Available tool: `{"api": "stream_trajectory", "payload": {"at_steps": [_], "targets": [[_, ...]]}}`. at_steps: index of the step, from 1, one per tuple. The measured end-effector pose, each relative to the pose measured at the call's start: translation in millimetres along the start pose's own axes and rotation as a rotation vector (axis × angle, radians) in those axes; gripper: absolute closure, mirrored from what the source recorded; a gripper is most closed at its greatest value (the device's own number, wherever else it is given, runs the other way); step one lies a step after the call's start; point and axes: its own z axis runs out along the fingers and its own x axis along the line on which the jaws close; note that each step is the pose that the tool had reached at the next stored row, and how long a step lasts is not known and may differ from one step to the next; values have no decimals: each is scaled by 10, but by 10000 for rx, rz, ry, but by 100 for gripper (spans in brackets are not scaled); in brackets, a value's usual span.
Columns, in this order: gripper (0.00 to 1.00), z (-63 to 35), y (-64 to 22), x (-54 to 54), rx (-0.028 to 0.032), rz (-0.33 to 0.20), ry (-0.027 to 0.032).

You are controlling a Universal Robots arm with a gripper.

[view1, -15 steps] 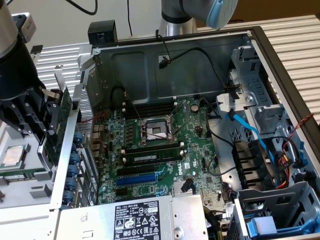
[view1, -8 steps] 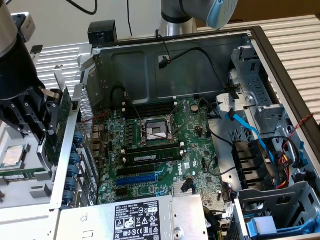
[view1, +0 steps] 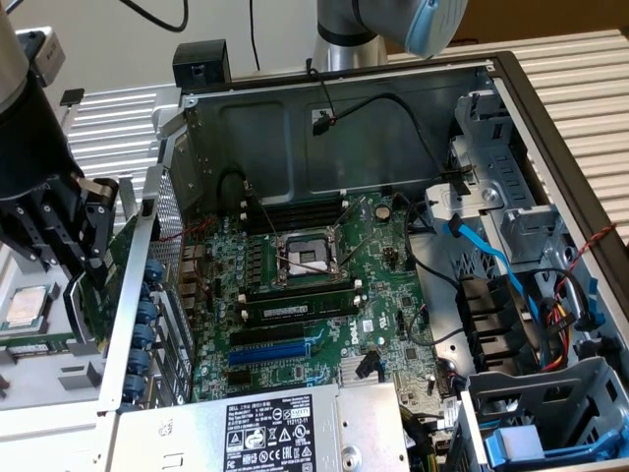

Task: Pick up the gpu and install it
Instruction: 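Pick up the gpu and move the gpu toward the slot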

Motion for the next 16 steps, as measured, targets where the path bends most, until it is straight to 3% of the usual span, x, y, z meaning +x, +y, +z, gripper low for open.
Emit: {"api": "stream_trajectory", "payload": {"at_steps": [8, 16], "targets": [[72, 43, -5, 2, 0, 0, 0], [72, 179, -13, 9, 3, 17, 9]]}}
